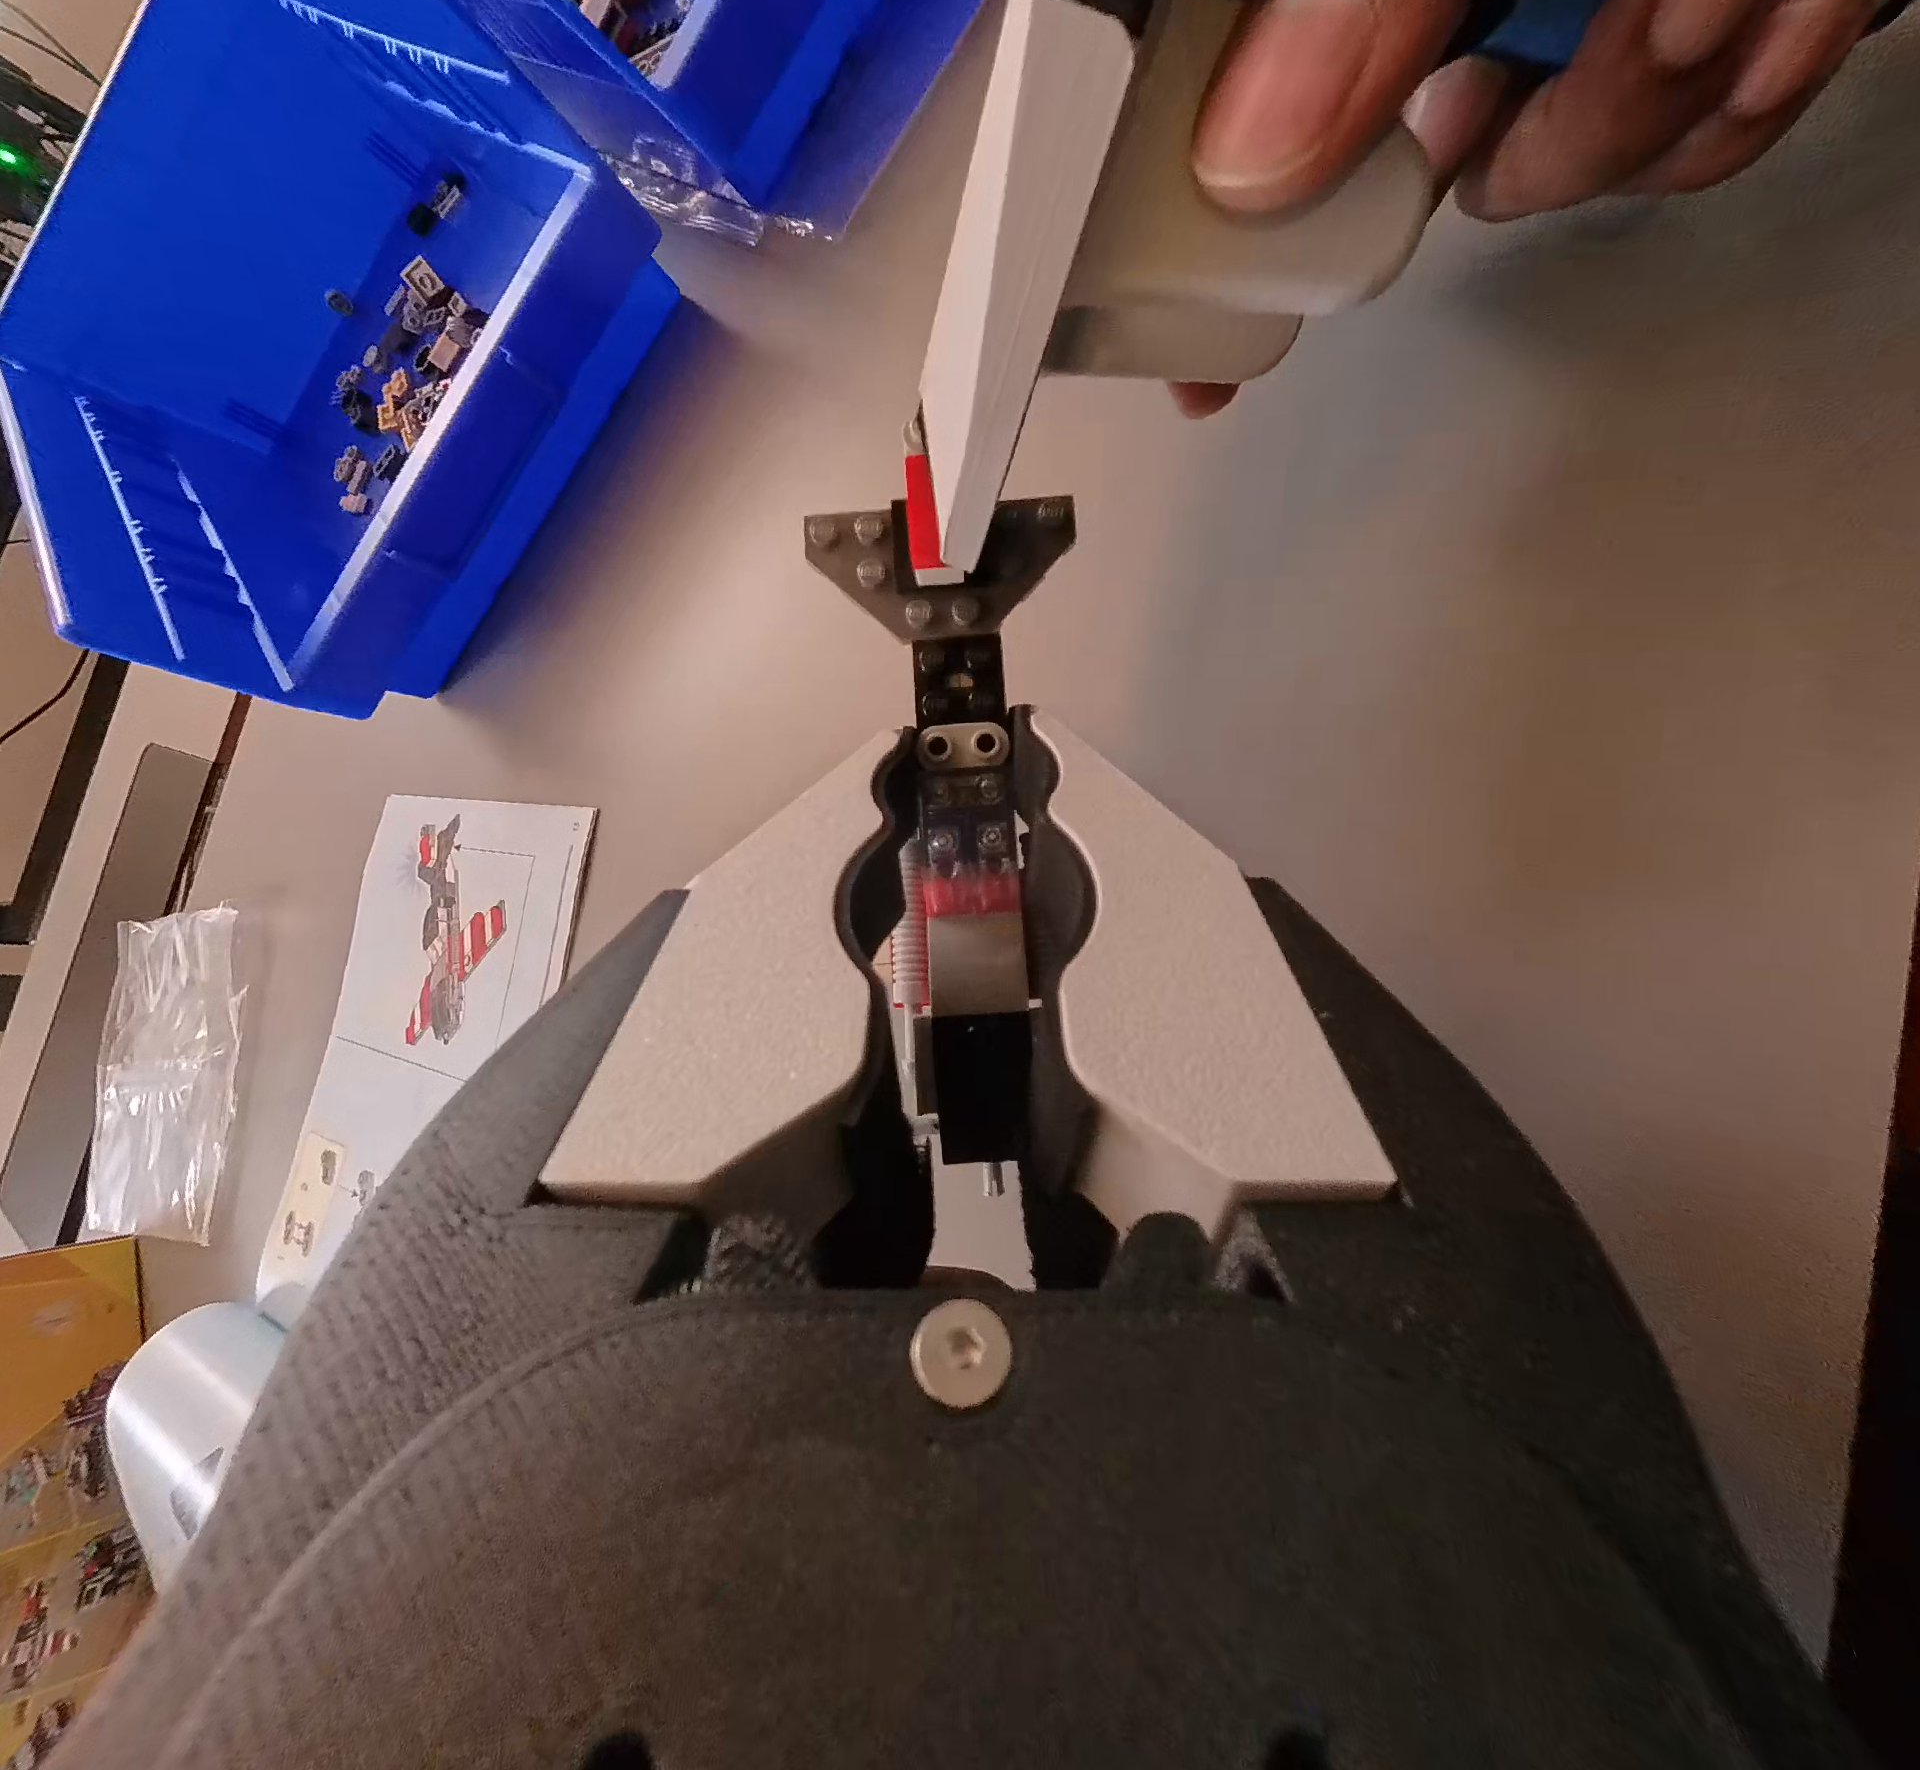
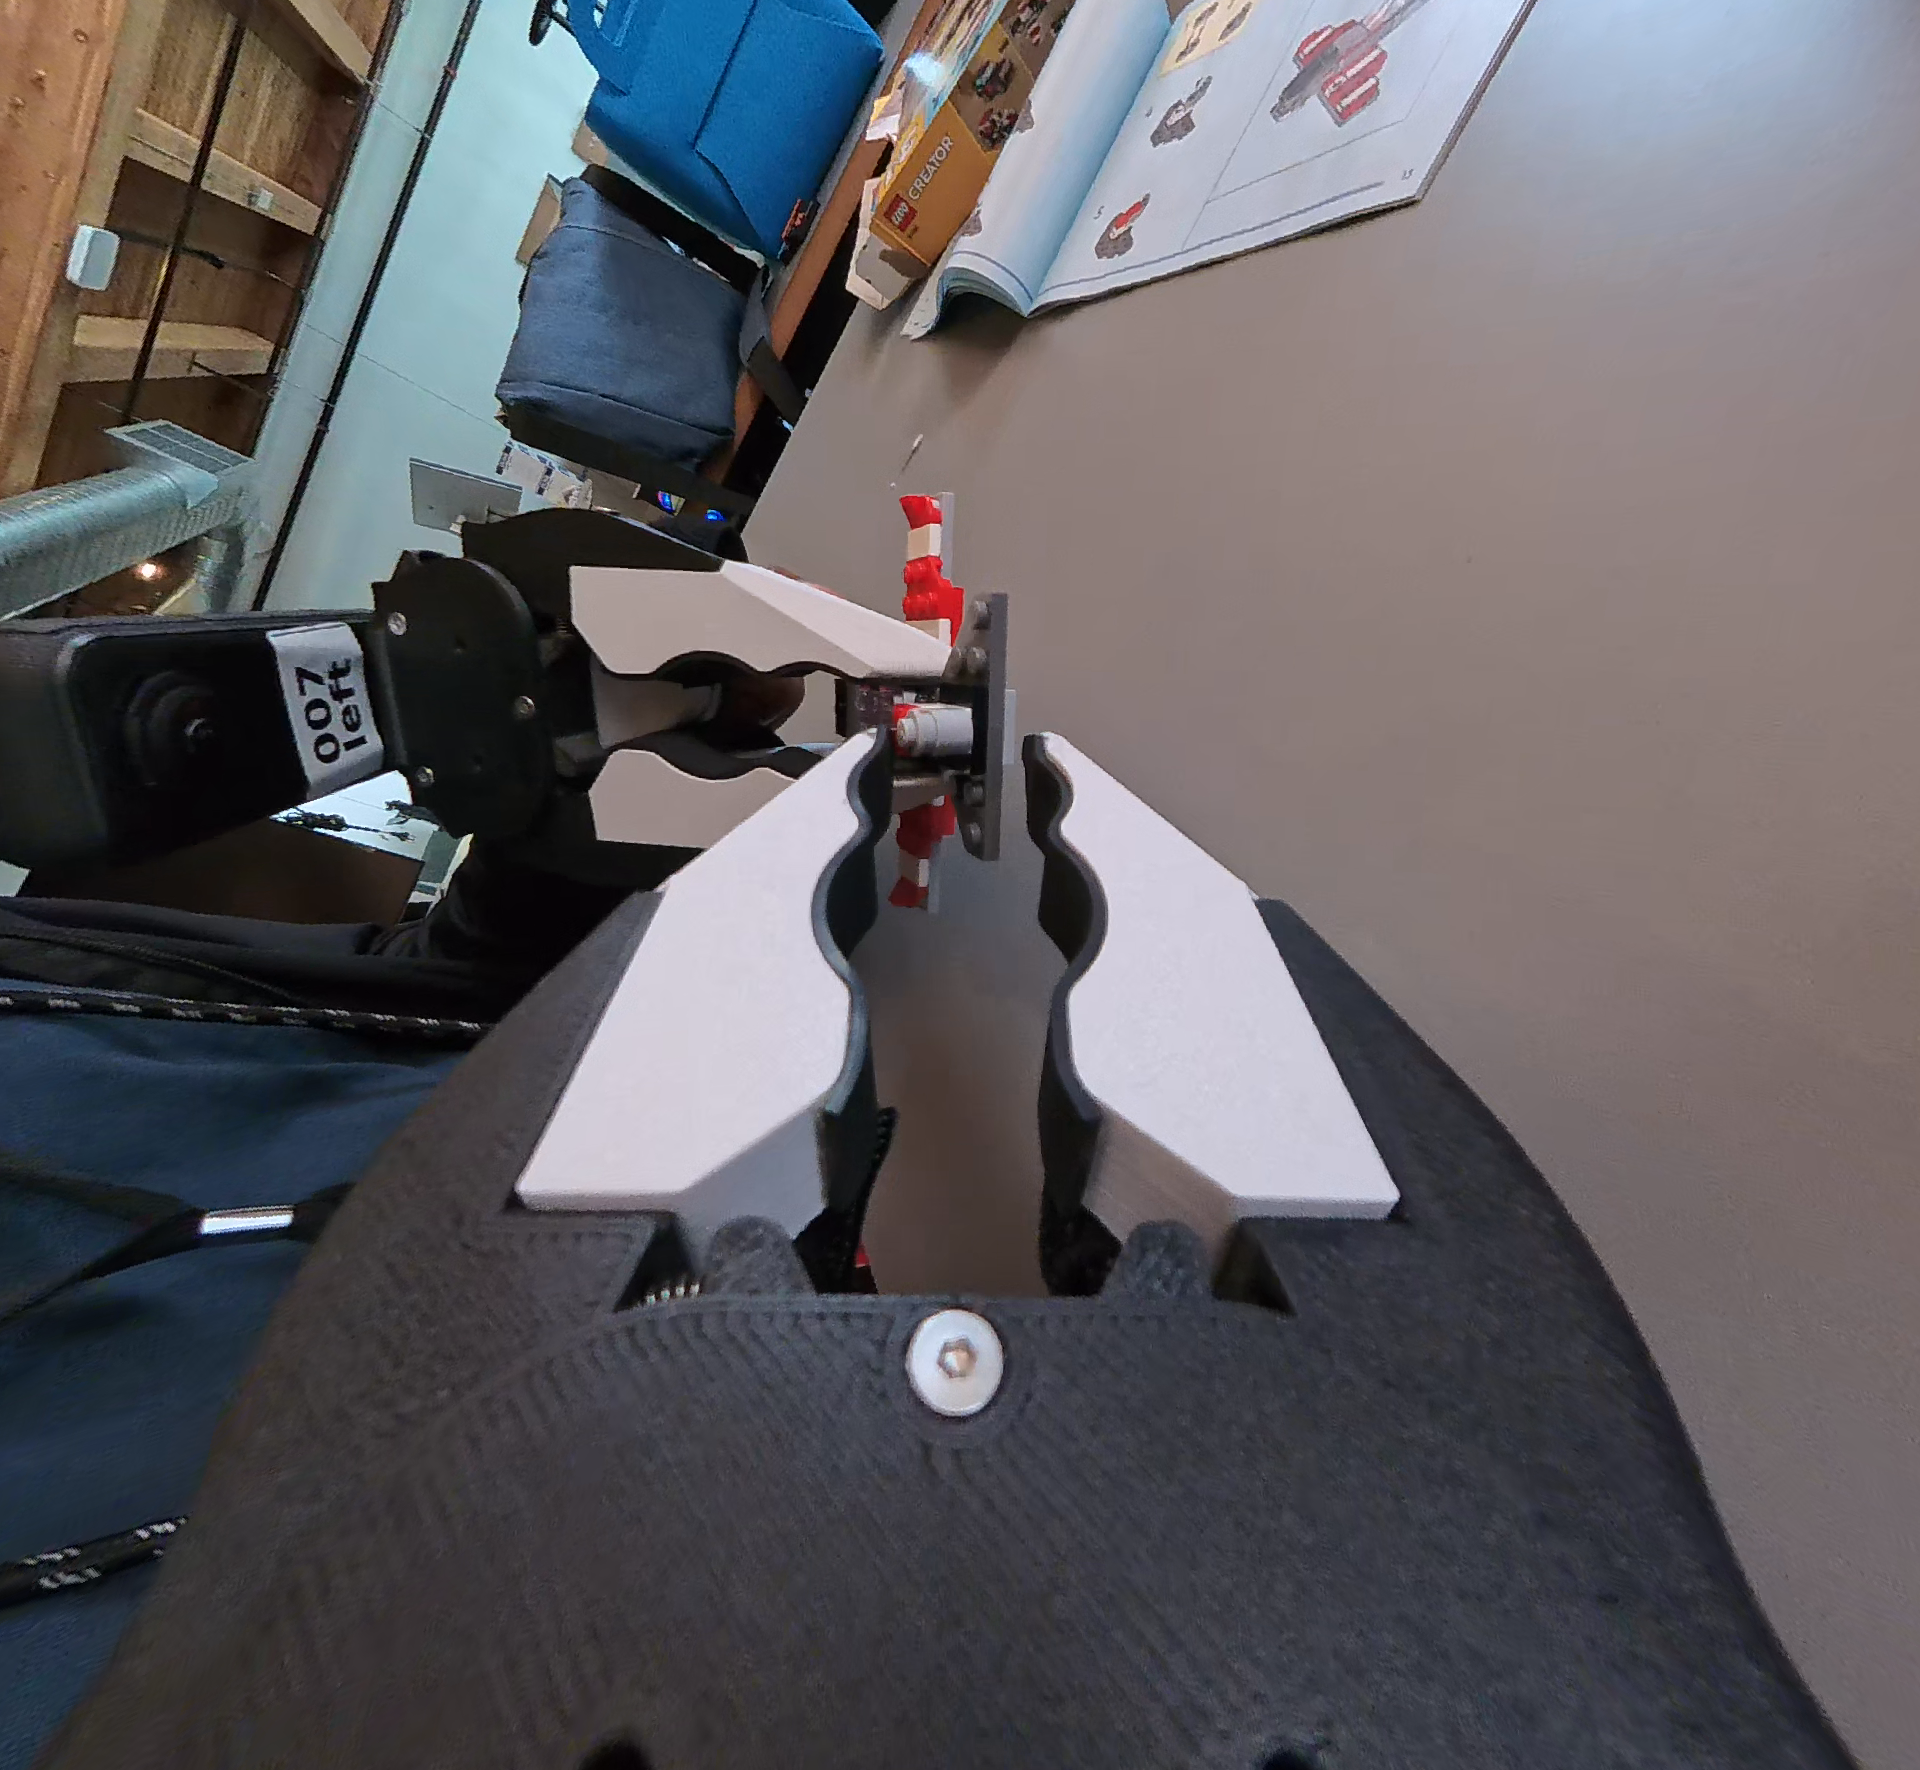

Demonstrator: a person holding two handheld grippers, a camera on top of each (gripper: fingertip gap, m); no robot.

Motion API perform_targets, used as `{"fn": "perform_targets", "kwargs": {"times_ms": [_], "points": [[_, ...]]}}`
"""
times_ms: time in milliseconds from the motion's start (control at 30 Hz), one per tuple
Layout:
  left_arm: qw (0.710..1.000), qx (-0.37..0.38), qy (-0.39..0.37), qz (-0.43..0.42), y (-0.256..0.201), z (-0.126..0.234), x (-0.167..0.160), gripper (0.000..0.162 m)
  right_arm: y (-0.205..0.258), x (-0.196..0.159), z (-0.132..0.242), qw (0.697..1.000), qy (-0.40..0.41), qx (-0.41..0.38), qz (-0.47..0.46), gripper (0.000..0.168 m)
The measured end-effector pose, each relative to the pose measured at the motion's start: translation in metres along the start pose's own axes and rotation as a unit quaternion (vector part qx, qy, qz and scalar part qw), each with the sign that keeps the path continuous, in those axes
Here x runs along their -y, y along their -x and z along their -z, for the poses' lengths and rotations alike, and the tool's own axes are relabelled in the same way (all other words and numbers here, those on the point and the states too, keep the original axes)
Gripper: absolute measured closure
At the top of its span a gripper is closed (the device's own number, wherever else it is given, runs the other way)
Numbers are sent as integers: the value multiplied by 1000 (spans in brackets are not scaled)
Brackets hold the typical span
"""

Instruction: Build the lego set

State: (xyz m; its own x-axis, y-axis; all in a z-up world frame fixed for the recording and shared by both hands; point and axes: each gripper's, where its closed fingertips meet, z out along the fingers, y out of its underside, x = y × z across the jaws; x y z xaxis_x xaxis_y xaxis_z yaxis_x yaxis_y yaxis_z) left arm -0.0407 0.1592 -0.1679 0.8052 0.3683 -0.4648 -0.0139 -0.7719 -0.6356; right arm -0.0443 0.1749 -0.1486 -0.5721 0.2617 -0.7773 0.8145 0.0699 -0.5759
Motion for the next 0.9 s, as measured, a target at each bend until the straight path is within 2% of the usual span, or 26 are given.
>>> {"fn": "perform_targets", "kwargs": {"times_ms": [333, 567, 700, 900], "points": [[1000, -5, -6, 3, -3, -1, 2, 146, -1, -4, -2, 1000, 9, 1, -4, 144], [999, -14, 21, 25, -4, -6, -16, 145, -10, -2, 3, 1000, 4, -18, 12, 143], [998, -34, 28, 44, -7, -4, -25, 146, -6, -21, 10, 995, 56, -12, 78, 139], [995, -87, 32, 48, -24, 1, -32, 145, -7, -55, 20, 958, 145, -37, 243, 134]]}}
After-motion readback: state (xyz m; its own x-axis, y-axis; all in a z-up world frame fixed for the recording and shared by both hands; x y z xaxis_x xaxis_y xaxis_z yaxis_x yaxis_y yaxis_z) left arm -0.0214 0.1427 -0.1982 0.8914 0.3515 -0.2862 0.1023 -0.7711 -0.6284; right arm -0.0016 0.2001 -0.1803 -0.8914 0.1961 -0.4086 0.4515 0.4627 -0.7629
